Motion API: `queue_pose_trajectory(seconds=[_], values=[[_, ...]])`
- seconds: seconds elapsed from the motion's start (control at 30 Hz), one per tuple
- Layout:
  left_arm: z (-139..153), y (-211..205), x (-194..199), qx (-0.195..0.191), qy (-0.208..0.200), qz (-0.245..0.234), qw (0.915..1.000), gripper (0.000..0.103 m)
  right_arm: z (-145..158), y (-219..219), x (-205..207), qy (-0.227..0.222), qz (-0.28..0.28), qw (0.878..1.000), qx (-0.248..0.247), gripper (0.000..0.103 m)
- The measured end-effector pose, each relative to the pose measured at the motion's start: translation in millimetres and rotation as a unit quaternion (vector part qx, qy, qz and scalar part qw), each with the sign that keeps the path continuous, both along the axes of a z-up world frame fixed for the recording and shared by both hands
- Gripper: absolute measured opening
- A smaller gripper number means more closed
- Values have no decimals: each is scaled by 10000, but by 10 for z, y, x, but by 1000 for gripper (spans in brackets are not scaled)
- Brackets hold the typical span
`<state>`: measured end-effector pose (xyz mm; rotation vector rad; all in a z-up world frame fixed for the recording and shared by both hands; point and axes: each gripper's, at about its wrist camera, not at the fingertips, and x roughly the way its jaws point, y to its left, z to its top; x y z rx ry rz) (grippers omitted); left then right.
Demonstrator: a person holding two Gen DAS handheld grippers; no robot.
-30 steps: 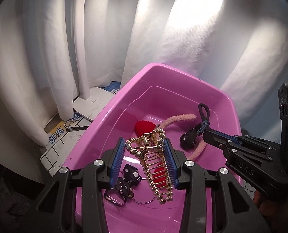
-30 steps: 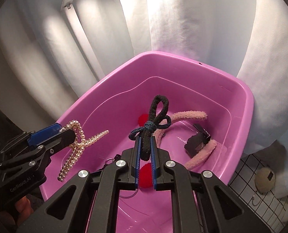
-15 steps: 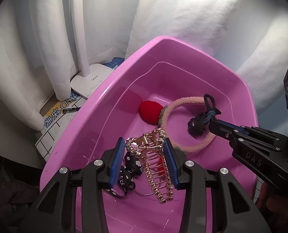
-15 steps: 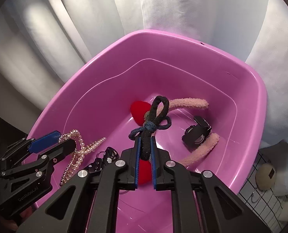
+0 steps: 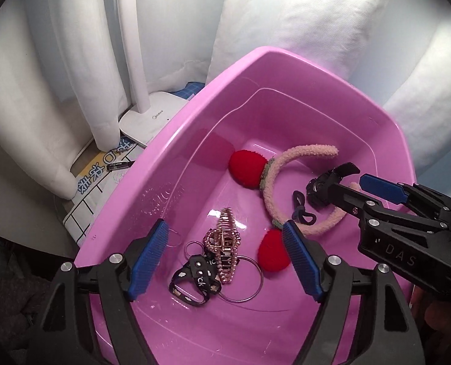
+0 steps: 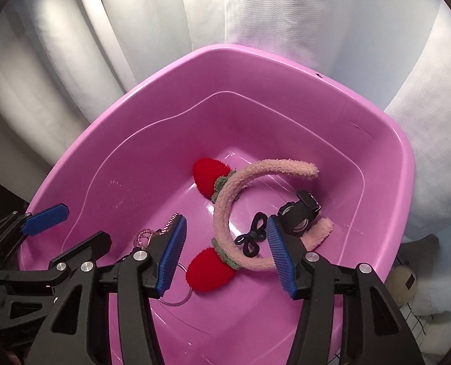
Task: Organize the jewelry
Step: 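Open both grippers to drop the hair claw and hair tie into the tub, then move the left tool to the beige pom-pom while the right approaches the pink-knotted hair tie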
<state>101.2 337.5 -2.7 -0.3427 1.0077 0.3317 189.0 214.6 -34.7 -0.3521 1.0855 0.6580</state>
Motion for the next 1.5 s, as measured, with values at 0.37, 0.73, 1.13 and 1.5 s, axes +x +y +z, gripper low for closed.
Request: queue_pose_trajectory(seconds=[0.37,0.73,1.13,1.5], values=[[104,32,-48,119,-143,71,9998,83,34,40,25,182,-12,9998,126,57],[207,-55,-80,206,-264,-55,9994,83,178,-67,-26,149,-178,9991,353,59],[375,-195,-169,293,-512,-288,9978,83,413,-381,-243,15,-590,9933,992,61],[571,-479,-230,424,-878,-902,9911,83,497,-962,-424,-310,-1575,9769,1410,62]])
